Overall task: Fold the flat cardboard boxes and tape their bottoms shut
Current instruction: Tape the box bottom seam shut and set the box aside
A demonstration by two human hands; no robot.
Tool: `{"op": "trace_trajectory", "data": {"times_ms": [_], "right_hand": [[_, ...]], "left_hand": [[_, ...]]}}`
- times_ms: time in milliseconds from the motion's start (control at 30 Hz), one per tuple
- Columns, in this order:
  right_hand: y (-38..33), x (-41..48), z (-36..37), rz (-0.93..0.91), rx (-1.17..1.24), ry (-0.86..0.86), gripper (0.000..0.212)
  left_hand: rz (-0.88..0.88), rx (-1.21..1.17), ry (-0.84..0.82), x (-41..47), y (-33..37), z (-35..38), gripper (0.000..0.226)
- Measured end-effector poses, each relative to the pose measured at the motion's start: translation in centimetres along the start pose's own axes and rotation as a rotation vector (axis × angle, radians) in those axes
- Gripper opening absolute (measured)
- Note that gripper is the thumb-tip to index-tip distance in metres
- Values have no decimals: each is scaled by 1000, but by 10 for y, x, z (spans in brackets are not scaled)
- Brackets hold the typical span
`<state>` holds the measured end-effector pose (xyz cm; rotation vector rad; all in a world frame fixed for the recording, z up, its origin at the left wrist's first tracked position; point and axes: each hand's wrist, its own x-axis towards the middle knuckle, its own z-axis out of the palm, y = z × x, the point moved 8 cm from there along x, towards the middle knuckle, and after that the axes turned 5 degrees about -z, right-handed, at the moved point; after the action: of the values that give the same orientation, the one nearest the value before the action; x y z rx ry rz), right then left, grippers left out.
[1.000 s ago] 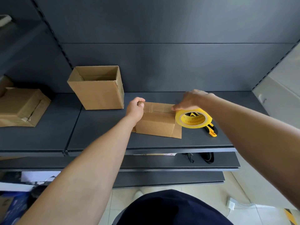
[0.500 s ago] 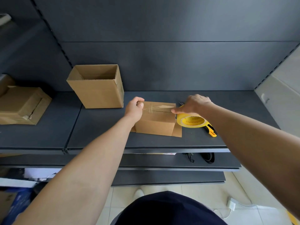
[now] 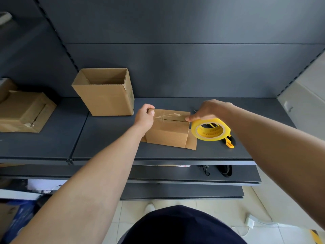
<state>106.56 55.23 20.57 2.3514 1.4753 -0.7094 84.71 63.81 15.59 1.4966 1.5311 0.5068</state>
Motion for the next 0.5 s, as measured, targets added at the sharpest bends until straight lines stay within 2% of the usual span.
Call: {"op": "trace_trajectory", "data": {"times_ms": [300, 500], "right_hand": [[0, -9, -26, -22, -38, 44, 88], [9, -2, -5, -6, 1, 24, 87]], "left_hand": [[30, 15, 0, -3, 4, 4, 28], [7, 10, 3, -3, 3, 3, 28]]}}
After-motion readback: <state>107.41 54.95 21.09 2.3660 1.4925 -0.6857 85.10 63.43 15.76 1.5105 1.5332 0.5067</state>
